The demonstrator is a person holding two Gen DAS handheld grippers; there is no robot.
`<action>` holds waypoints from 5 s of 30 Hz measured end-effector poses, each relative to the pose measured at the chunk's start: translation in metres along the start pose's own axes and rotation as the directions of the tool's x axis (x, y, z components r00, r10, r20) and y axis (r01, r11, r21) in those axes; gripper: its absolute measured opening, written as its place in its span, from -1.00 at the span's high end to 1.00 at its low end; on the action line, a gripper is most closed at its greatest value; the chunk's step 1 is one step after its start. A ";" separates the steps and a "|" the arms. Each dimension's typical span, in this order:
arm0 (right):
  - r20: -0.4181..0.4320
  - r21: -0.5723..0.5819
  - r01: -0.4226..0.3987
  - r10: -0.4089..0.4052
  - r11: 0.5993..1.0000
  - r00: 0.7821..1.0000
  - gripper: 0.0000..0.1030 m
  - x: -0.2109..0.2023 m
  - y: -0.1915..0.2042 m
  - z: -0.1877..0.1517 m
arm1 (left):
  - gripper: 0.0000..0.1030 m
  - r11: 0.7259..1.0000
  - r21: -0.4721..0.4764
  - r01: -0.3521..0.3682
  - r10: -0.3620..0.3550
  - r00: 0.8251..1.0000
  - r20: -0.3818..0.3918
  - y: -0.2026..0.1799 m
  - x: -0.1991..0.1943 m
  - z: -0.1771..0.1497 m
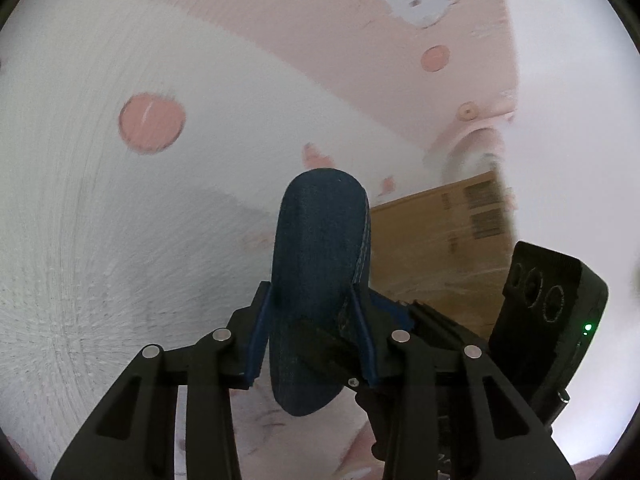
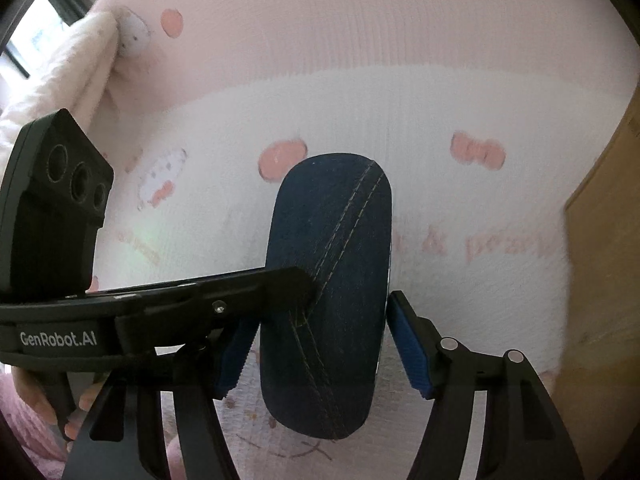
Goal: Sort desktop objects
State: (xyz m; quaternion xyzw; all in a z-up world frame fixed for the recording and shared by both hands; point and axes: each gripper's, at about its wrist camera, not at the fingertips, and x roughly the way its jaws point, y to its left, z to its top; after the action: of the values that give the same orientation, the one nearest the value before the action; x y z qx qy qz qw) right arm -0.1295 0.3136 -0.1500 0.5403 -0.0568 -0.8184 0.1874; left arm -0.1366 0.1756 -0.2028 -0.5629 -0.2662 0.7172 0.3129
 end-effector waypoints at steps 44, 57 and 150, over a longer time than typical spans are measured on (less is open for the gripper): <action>0.215 0.240 0.368 -0.419 0.898 0.882 -0.21 -0.276 -0.145 -0.042 | 0.41 0.885 0.393 0.249 -0.186 0.963 -0.193 -0.317 0.114 -0.035; 0.050 0.269 0.367 -0.393 0.891 0.918 -0.21 -0.250 -0.228 -0.023 | 0.36 0.942 0.296 0.157 -0.071 0.957 -0.280 -0.317 0.203 -0.012; -0.026 0.123 0.521 -0.522 0.845 0.852 -0.53 -0.305 -0.128 -0.074 | -0.31 0.546 0.785 -0.293 0.203 0.955 0.215 -0.321 0.070 -0.101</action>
State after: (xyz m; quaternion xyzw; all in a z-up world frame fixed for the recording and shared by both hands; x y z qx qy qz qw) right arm 0.0120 0.5525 0.0451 0.5425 0.0400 -0.8356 -0.0765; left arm -0.0028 0.4436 -0.0349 -0.3544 0.1567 0.8225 0.4163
